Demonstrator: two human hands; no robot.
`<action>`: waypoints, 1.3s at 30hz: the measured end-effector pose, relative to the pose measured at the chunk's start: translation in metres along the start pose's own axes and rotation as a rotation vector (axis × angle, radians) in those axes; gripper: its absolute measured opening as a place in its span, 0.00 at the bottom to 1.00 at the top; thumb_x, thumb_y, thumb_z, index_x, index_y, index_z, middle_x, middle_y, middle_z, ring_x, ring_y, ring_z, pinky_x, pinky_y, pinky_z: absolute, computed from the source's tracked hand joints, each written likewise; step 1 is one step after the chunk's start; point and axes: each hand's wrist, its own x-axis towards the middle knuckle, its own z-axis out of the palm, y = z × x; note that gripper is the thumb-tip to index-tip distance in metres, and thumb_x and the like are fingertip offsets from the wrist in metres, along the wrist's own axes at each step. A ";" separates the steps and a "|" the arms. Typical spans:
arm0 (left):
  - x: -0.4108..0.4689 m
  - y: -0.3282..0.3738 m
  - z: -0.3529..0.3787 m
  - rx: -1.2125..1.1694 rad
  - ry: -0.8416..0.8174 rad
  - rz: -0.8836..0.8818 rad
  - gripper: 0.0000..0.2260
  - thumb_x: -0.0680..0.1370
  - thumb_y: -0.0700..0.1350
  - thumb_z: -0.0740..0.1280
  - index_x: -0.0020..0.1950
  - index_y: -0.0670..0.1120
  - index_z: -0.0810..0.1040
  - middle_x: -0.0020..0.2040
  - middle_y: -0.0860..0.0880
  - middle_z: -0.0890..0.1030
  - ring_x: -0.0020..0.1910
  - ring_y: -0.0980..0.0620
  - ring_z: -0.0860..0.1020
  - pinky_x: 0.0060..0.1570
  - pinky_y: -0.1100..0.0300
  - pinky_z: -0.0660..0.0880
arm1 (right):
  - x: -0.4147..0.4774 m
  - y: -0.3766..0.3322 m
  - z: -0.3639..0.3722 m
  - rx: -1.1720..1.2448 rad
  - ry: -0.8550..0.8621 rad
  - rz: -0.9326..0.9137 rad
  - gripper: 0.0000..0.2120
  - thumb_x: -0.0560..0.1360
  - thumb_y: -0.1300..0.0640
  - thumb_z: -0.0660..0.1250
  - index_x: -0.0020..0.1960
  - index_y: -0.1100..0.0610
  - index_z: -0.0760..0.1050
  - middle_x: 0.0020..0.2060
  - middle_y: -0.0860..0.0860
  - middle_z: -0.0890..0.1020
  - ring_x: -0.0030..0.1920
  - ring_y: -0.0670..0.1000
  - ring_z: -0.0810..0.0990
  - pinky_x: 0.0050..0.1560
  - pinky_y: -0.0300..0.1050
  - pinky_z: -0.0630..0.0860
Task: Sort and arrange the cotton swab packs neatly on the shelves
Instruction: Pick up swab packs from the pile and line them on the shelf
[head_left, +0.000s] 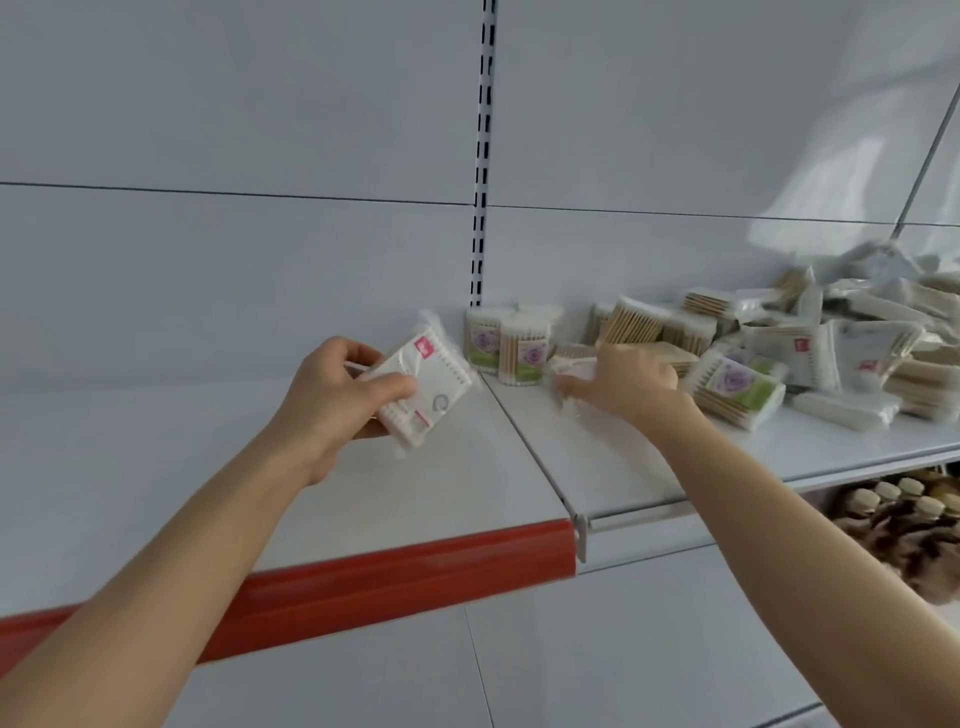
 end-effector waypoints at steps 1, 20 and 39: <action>0.001 0.000 0.000 -0.007 0.000 -0.005 0.10 0.72 0.35 0.70 0.44 0.45 0.70 0.47 0.41 0.77 0.38 0.48 0.79 0.32 0.60 0.79 | 0.002 0.001 0.000 0.027 -0.014 -0.013 0.32 0.71 0.34 0.62 0.61 0.60 0.70 0.54 0.56 0.78 0.54 0.57 0.76 0.44 0.45 0.68; -0.041 0.001 -0.108 -0.319 0.099 0.064 0.27 0.61 0.49 0.73 0.57 0.45 0.71 0.49 0.45 0.82 0.44 0.51 0.83 0.46 0.58 0.80 | -0.090 -0.182 -0.039 1.259 -0.323 -0.487 0.09 0.69 0.52 0.73 0.42 0.56 0.76 0.33 0.48 0.81 0.33 0.44 0.81 0.43 0.48 0.81; -0.058 -0.039 -0.333 -0.417 0.167 0.071 0.24 0.59 0.49 0.72 0.53 0.45 0.73 0.44 0.49 0.82 0.43 0.53 0.83 0.45 0.58 0.80 | -0.180 -0.359 -0.019 1.356 -0.553 -0.415 0.08 0.72 0.63 0.67 0.51 0.56 0.76 0.37 0.53 0.83 0.36 0.49 0.82 0.41 0.45 0.81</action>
